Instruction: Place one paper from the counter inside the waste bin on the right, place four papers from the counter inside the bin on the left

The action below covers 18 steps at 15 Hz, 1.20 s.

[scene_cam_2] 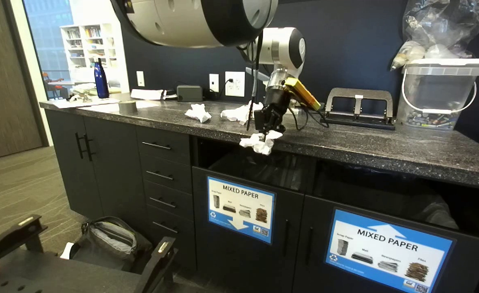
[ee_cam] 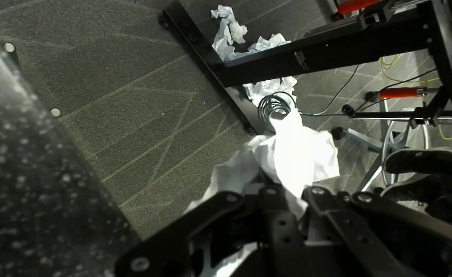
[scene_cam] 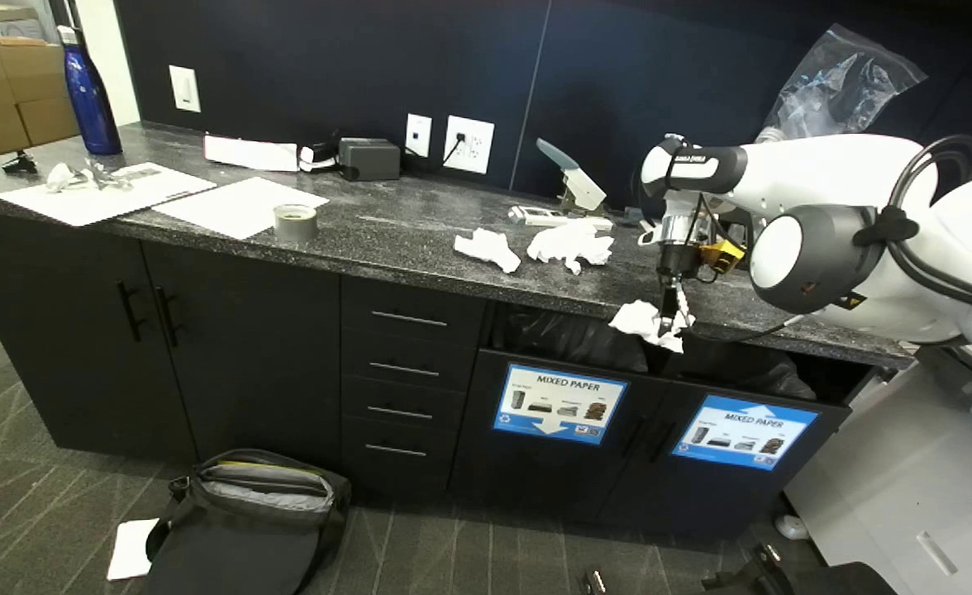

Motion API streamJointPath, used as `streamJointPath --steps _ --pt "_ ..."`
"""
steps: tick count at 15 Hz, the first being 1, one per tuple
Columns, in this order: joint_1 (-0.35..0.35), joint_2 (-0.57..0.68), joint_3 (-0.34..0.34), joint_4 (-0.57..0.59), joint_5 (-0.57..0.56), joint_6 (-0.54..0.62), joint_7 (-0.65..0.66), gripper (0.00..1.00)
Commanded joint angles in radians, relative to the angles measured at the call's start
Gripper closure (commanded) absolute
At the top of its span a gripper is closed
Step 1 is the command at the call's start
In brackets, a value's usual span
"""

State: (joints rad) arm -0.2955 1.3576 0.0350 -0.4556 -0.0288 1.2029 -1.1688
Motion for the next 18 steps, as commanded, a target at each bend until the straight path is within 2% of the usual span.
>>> streamJointPath --steps 1,3,6,8,11,15,18 --pt "0.008 0.009 -0.012 0.027 0.008 -0.011 0.035 0.93" --pt "0.008 0.009 -0.014 0.029 0.015 -0.007 0.096 0.91" --pt "0.001 0.006 -0.008 0.029 0.038 0.014 0.254 0.91" --pt "-0.006 -0.006 0.000 0.023 0.053 0.066 0.339 0.92" --pt "0.012 -0.022 -0.033 0.006 0.022 0.119 0.472 0.92" --pt "0.033 -0.036 -0.079 -0.010 -0.022 0.070 0.648 0.92" --pt "0.050 -0.046 -0.107 -0.025 -0.056 -0.021 0.751 0.92"
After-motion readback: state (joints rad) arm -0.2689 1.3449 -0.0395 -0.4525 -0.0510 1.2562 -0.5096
